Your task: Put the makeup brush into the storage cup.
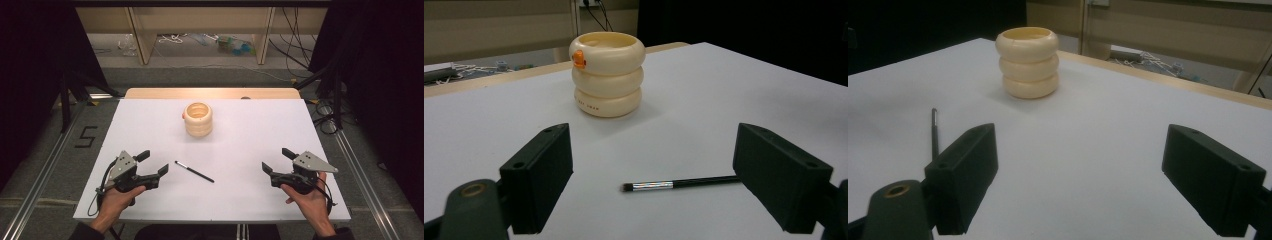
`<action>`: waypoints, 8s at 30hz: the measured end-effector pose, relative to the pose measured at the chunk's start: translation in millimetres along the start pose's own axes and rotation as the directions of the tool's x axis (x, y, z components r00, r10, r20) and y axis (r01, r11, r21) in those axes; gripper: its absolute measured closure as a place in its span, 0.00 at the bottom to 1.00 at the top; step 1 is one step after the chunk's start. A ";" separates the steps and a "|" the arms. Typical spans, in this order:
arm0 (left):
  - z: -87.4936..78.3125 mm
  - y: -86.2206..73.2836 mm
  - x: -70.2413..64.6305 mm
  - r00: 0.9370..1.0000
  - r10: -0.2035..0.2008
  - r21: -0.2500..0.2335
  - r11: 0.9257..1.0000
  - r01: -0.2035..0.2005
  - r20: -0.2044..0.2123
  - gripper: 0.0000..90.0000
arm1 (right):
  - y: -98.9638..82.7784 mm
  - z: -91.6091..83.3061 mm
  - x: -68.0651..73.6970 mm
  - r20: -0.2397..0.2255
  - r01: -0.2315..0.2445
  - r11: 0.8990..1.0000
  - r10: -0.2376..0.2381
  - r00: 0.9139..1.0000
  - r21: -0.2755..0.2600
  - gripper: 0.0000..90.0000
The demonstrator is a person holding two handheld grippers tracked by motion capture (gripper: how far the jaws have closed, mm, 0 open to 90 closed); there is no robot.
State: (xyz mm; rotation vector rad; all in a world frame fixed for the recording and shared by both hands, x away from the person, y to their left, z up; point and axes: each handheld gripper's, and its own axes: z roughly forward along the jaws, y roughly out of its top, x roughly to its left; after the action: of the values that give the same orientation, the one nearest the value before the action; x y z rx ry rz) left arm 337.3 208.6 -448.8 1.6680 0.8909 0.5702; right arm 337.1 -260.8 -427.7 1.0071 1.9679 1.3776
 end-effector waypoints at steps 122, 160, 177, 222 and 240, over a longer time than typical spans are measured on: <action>142.6 39.9 -22.5 0.765 0.292 0.560 0.541 -0.627 0.574 0.30 | -4.4 19.9 4.2 -0.095 0.049 0.995 -0.040 0.995 0.089 0.19; 156.2 32.7 -28.0 0.700 0.321 0.562 0.429 -0.708 0.638 0.58 | -3.8 21.9 4.8 -0.114 0.063 0.993 -0.051 0.992 0.104 0.19; 158.9 31.5 -26.3 0.700 0.279 0.570 0.423 -0.704 0.657 0.76 | -3.4 21.5 4.8 -0.114 0.055 0.992 -0.041 0.993 0.115 0.19; 160.6 32.9 -36.3 0.721 0.263 0.619 0.379 -0.688 0.641 0.93 | -2.7 22.3 7.4 -0.130 0.065 0.993 -0.052 0.990 0.099 0.19; 157.1 40.8 -35.4 0.726 0.233 0.605 0.423 -0.675 0.647 0.93 | -1.3 23.0 12.8 -0.153 0.106 0.990 -0.091 0.984 0.089 0.20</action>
State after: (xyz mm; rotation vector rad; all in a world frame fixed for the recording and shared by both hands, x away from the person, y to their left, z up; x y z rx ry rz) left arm 445.4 82.5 -450.6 2.8395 0.2414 0.0197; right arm 346.9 -238.1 -436.8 0.8576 2.1822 1.3486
